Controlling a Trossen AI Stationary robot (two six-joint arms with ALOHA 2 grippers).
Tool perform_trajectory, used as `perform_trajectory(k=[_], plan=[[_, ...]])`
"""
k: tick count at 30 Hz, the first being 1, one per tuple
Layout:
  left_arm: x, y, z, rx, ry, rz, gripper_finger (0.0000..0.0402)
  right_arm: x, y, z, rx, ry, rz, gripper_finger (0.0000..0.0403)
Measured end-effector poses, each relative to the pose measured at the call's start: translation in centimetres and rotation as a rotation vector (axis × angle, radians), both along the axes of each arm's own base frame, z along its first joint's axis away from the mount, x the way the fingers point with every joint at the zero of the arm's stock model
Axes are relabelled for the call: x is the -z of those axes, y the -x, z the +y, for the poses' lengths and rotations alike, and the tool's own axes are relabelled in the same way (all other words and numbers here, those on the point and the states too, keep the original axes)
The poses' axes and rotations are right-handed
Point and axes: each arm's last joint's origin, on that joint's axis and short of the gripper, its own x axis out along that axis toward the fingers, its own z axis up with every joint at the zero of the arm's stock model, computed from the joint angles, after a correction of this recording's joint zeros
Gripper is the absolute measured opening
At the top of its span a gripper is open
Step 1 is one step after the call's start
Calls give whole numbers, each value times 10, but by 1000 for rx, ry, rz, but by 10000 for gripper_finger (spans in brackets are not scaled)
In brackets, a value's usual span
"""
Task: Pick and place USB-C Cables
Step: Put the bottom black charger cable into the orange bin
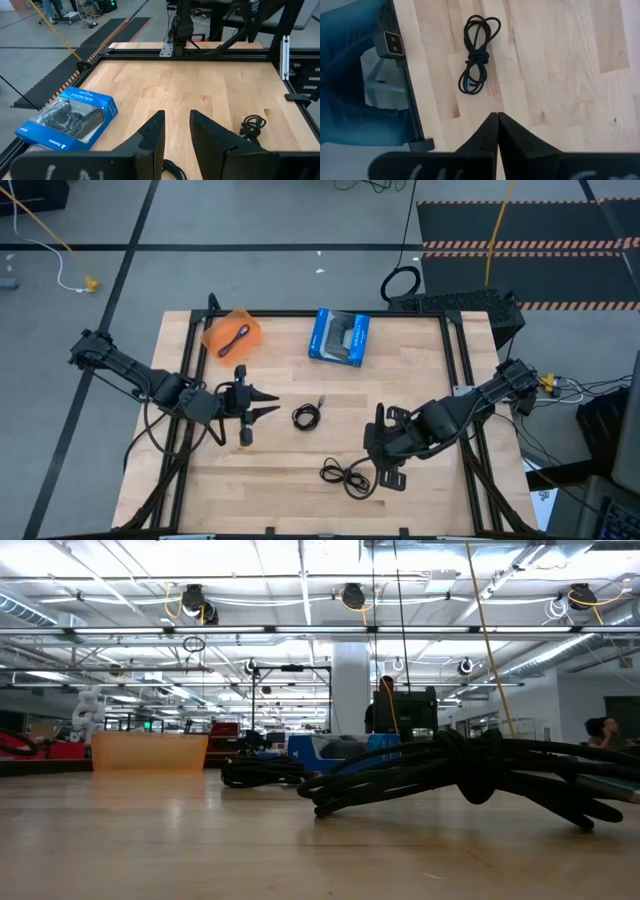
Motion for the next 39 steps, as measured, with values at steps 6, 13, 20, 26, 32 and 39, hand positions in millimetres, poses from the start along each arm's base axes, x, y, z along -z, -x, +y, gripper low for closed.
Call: perform_trajectory(k=[6,13,20,26,32,39], plan=[[0,0,0,0,0,0,92,0,-1,0,-4,4,-13,0],[0,0,0,0,0,0,92,7,-8,6,-6,7,-11,0],[0,0,0,0,-1,2,92,37,-30,19,-14,13,58,1],[0,0,0,0,-1,2,92,64,-46,35,-28,30,90,19],[0,0,0,0,-1,2,92,83,-58,50,-20,13,71,47],[0,0,0,0,-2,3,92,108,-66,62,-36,36,102,75]])
